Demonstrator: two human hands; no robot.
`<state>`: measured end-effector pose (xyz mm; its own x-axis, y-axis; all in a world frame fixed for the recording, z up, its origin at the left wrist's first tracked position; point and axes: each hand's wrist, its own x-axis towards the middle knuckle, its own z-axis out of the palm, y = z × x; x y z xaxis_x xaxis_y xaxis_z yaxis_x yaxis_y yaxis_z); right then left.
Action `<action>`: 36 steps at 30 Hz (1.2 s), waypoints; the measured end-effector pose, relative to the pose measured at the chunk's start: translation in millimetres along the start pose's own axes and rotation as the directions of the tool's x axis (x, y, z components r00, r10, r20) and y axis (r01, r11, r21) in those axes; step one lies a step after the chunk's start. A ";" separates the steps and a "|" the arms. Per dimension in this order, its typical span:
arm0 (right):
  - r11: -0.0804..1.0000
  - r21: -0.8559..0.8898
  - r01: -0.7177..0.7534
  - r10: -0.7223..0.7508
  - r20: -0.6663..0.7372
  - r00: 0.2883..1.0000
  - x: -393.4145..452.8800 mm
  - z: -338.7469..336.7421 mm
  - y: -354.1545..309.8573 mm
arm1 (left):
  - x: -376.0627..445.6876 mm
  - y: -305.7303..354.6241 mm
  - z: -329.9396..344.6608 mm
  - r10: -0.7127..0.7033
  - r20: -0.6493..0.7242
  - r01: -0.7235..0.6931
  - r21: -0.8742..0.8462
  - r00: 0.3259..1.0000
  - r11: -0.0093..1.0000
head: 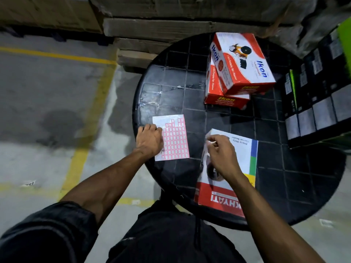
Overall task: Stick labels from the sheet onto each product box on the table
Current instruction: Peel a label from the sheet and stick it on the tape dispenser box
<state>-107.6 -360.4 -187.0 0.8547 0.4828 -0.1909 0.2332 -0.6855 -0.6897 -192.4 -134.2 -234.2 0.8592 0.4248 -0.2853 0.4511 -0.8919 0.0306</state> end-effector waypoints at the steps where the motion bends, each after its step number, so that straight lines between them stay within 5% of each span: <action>1: 0.999 -0.038 0.012 -0.011 0.015 1.000 -9.7 -3.7 11.2 | -8.7 7.6 1.4 -0.008 0.002 0.008 -0.037 1.000 0.999; 6: 0.960 -0.228 0.163 -0.143 0.101 0.985 -60.1 -26.4 57.9 | -59.1 59.6 12.4 0.085 -0.022 -0.087 -0.386 0.996 0.919; 12: 0.927 -0.269 0.261 -0.212 0.197 0.957 -109.5 -51.9 97.1 | -119.3 118.7 9.6 0.151 -0.102 -0.182 -0.530 0.983 0.828; 21: 0.836 -0.361 0.412 -0.315 0.299 0.901 -140.6 -65.8 128.7 | -171.8 141.0 31.2 0.281 0.096 -0.243 -0.289 0.955 0.926; 29: 0.914 -0.263 0.308 -0.248 0.238 0.939 -133.0 -73.9 118.8 | -158.5 148.4 26.9 0.262 -0.049 -0.260 -0.389 0.964 0.884; 36: 0.947 -0.244 0.211 -0.155 0.229 0.961 -115.6 -74.9 111.7 | -142.7 152.0 14.3 0.268 -0.046 -0.268 -0.311 0.962 0.912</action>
<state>-145.6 -533.6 -189.7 0.6787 0.6953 -0.2365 0.5141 -0.6798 -0.5231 -249.9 -332.6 -202.6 0.9587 0.1771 -0.2227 0.2558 -0.8790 0.4024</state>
